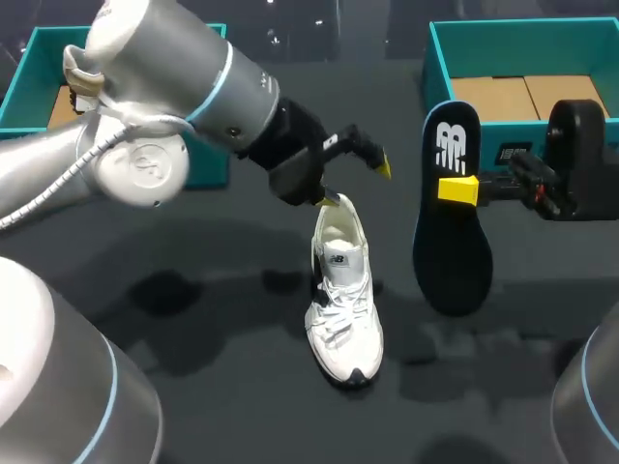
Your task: Take the shoe out of the shoebox, open the shoe tongue, remove and reinsert the insole, then place the shoe into the shoebox
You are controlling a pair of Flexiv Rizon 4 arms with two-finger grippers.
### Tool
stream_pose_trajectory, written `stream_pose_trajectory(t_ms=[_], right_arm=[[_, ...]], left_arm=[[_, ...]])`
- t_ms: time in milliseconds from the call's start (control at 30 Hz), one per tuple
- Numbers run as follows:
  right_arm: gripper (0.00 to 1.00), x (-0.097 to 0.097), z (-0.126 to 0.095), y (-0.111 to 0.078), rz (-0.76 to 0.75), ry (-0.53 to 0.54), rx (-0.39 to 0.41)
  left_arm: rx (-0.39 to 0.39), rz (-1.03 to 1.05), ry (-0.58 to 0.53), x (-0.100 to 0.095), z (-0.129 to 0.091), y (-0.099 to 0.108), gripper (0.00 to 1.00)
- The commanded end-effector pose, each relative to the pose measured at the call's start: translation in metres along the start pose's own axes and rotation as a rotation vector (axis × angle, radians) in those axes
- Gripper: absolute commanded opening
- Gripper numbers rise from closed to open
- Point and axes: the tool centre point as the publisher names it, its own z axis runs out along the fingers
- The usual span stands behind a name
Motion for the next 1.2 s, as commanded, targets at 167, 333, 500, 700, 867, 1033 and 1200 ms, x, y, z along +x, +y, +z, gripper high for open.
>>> stream_pose_trajectory(t_ms=[167, 333, 500, 700, 867, 1033, 1200], right_arm=[[0.0, 0.0, 0.001, -0.001, 0.001, -0.001, 0.0], [0.0, 0.0, 0.001, -0.001, 0.001, -0.001, 0.0], [0.0, 0.0, 0.001, -0.001, 0.001, -0.001, 0.0], [0.0, 0.0, 0.001, -0.001, 0.001, -0.001, 0.0], [0.0, 0.0, 0.001, -0.001, 0.001, -0.001, 0.0], [0.0, 0.0, 0.001, -0.001, 0.001, -0.001, 0.0], [0.0, 0.0, 0.001, -0.001, 0.001, -0.001, 0.0]], left_arm=[[-0.035, 0.067, -0.42, -0.028, -0.03, 0.005, 1.0], [-0.035, 0.067, -0.42, -0.028, -0.03, 0.005, 1.0], [-0.035, 0.067, -0.42, -0.028, -0.03, 0.005, 1.0], [-0.052, 0.059, -0.497, -0.043, -0.043, 0.01, 1.0], [-0.06, 0.048, -0.567, -0.056, -0.057, 0.01, 1.0], [-0.049, 0.049, -0.586, -0.058, -0.062, 0.009, 1.0], [-0.049, 0.049, -0.586, -0.058, -0.062, 0.009, 1.0]])
